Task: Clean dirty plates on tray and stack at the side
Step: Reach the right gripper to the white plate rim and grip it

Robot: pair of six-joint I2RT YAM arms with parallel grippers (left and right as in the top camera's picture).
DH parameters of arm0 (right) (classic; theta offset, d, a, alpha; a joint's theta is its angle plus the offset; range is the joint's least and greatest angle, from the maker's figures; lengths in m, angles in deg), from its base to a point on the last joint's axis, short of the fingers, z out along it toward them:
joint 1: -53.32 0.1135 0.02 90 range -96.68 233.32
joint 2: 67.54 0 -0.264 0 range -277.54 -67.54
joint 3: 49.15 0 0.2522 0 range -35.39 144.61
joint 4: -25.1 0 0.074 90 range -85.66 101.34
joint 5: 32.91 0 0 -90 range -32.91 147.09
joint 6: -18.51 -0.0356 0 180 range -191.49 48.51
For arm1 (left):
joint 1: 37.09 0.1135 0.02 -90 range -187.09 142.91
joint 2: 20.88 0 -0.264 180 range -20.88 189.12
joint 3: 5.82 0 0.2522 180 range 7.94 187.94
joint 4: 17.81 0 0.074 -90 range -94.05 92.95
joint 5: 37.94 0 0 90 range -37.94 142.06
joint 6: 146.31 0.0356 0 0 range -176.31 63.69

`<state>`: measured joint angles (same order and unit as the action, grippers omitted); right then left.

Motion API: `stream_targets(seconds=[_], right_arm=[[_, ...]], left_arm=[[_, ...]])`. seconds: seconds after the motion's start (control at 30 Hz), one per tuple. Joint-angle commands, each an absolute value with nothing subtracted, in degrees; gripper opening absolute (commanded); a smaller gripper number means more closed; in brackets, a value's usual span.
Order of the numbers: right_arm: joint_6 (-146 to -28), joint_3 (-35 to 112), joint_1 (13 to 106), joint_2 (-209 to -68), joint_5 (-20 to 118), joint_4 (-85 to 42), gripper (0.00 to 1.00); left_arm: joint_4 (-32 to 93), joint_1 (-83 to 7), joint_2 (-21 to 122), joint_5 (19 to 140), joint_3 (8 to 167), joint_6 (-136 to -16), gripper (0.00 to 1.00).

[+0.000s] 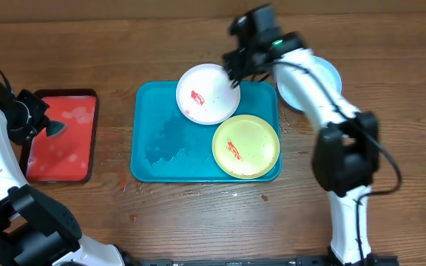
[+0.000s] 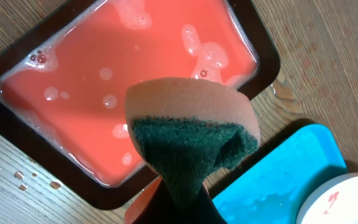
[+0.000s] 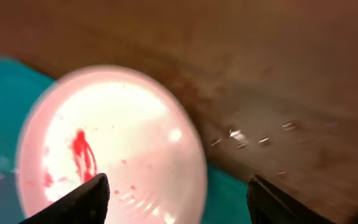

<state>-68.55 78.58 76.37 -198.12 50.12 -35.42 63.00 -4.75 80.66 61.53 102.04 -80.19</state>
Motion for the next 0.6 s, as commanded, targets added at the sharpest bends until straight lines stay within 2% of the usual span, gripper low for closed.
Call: stream_targets(seconds=[0.0, 0.23, 0.37, 0.47, 0.57], right_arm=[[-65.69, 78.08, 79.1, -201.97, 60.07, -34.2, 0.7], [-63.92, 78.08, 80.59, -204.09, 63.04, -33.65, 0.66], [-63.96, 78.08, 80.59, -204.09, 60.68, -34.87, 0.5], [-64.9, 78.08, 81.14, -204.09, 56.13, -35.79, 0.44], [-66.21, 78.08, 82.32, -204.09, 53.86, -35.88, 0.32]], left_arm=[[62.69, -4.97, 80.07, 62.21, 102.54, -80.54, 0.04], [62.52, -4.97, 80.07, 62.21, 102.54, -80.54, 0.04], [62.28, -4.97, 80.07, 62.21, 102.54, -80.54, 0.04], [62.13, -4.97, 80.07, 62.19, 102.54, -80.54, 0.04], [62.1, -4.99, 80.07, 62.21, 102.54, -80.56, 0.04]])
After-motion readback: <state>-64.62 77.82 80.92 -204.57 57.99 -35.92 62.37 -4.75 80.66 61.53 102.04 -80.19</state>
